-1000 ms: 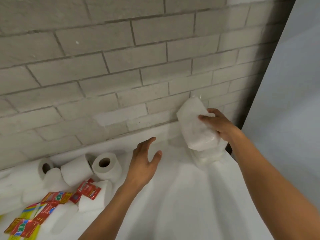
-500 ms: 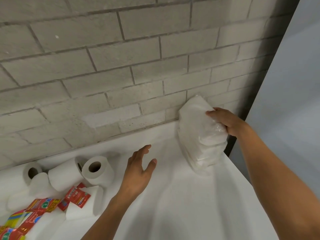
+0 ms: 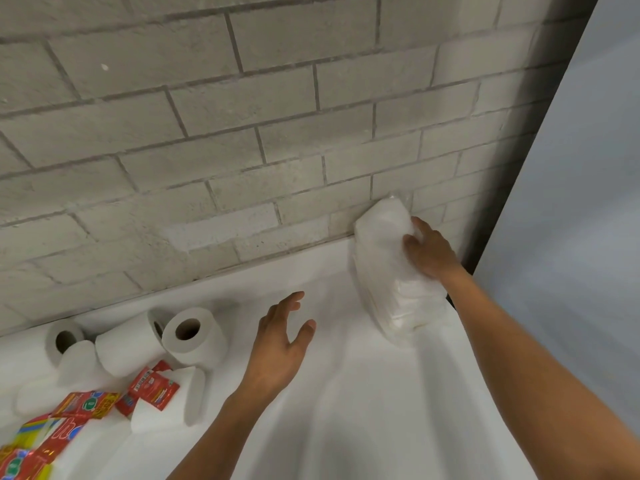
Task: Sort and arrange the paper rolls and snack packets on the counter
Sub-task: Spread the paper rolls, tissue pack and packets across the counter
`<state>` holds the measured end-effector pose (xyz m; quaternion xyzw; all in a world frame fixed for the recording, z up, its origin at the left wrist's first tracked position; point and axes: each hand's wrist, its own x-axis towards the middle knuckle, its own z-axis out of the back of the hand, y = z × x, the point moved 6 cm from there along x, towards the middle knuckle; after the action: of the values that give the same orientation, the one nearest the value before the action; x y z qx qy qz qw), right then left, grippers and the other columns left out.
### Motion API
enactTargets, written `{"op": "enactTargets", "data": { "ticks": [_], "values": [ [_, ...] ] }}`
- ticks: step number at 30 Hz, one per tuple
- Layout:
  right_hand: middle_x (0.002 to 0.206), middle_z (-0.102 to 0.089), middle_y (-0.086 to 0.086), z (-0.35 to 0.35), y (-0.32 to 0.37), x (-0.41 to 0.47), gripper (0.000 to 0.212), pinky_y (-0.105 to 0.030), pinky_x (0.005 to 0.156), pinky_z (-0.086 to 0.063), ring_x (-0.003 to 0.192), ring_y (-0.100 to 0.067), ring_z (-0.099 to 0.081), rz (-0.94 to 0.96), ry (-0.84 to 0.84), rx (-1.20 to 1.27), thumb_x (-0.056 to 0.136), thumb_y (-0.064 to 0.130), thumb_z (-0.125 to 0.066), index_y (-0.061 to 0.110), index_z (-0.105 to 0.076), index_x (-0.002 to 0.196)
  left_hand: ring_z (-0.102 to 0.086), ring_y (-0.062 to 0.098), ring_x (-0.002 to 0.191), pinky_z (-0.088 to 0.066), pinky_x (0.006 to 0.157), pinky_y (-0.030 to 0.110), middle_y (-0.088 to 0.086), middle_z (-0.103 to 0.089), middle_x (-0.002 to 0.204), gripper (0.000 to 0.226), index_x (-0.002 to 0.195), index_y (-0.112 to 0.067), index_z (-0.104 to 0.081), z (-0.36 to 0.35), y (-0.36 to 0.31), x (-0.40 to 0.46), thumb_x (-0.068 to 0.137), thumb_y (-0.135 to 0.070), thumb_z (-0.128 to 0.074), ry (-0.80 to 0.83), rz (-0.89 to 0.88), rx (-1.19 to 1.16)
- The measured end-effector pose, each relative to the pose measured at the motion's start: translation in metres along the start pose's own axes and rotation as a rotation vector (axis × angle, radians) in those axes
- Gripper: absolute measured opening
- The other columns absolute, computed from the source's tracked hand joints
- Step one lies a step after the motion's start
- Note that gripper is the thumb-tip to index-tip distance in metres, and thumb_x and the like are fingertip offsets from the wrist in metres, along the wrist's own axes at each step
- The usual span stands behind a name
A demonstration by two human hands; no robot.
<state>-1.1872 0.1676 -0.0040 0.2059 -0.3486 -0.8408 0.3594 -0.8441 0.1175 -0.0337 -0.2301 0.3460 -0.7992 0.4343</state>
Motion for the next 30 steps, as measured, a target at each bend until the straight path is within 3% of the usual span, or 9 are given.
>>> {"op": "enactTargets", "data": {
  "ticks": [10, 18, 23, 27, 30],
  "values": [
    [0.151, -0.036, -0.013, 0.019, 0.022, -0.013, 0.057, -0.053, 0.104, -0.039, 0.130, -0.040, -0.046, 0.066, -0.164, -0.117, 0.102, 0.047, -0.038, 0.027, -0.027, 0.154, -0.043, 0.004, 0.124, -0.039, 0.100, 0.029, -0.028, -0.045, 0.128, 0.049, 0.134, -0.062, -0.032, 0.012, 0.006, -0.009, 0.092, -0.052, -0.053, 0.000, -0.017, -0.029],
    [0.158, -0.029, -0.006, 0.005, 0.064, -0.058, 0.059, -0.057, 0.118, -0.021, 0.148, -0.029, -0.019, 0.194, -0.219, -0.250, 0.100, 0.046, -0.043, 0.026, -0.027, 0.153, -0.044, 0.003, 0.125, -0.039, 0.101, 0.026, -0.024, -0.045, 0.134, 0.048, 0.136, -0.057, -0.036, 0.052, 0.022, -0.030, 0.093, -0.050, -0.056, -0.082, -0.040, -0.042],
    [0.155, -0.034, -0.004, -0.021, 0.098, -0.100, 0.058, -0.048, 0.117, -0.028, 0.144, -0.025, -0.028, 0.293, -0.165, -0.136, 0.098, 0.044, -0.050, 0.027, -0.033, 0.151, -0.045, 0.010, 0.129, -0.042, 0.107, 0.034, -0.018, -0.044, 0.134, 0.046, 0.138, -0.047, -0.043, 0.094, 0.043, -0.048, 0.095, -0.044, -0.058, -0.154, -0.017, -0.016],
    [0.152, -0.035, 0.000, -0.056, 0.126, -0.136, 0.056, -0.035, 0.107, -0.035, 0.137, -0.023, -0.041, 0.349, -0.065, -0.092, 0.095, 0.047, -0.054, 0.031, -0.038, 0.147, -0.050, 0.010, 0.121, -0.045, 0.096, 0.027, -0.015, -0.048, 0.132, 0.043, 0.136, -0.041, -0.046, 0.132, 0.064, -0.063, 0.095, -0.040, -0.059, -0.227, -0.010, 0.039],
    [0.151, -0.036, 0.002, -0.090, 0.150, -0.163, 0.056, -0.033, 0.105, -0.036, 0.135, -0.023, -0.044, 0.387, 0.034, -0.105, 0.095, 0.049, -0.054, 0.034, -0.039, 0.146, -0.053, 0.014, 0.115, -0.049, 0.091, 0.027, -0.016, -0.047, 0.128, 0.041, 0.134, -0.045, -0.047, 0.162, 0.090, -0.072, 0.095, -0.041, -0.058, -0.270, 0.039, 0.070]
  ]
}}
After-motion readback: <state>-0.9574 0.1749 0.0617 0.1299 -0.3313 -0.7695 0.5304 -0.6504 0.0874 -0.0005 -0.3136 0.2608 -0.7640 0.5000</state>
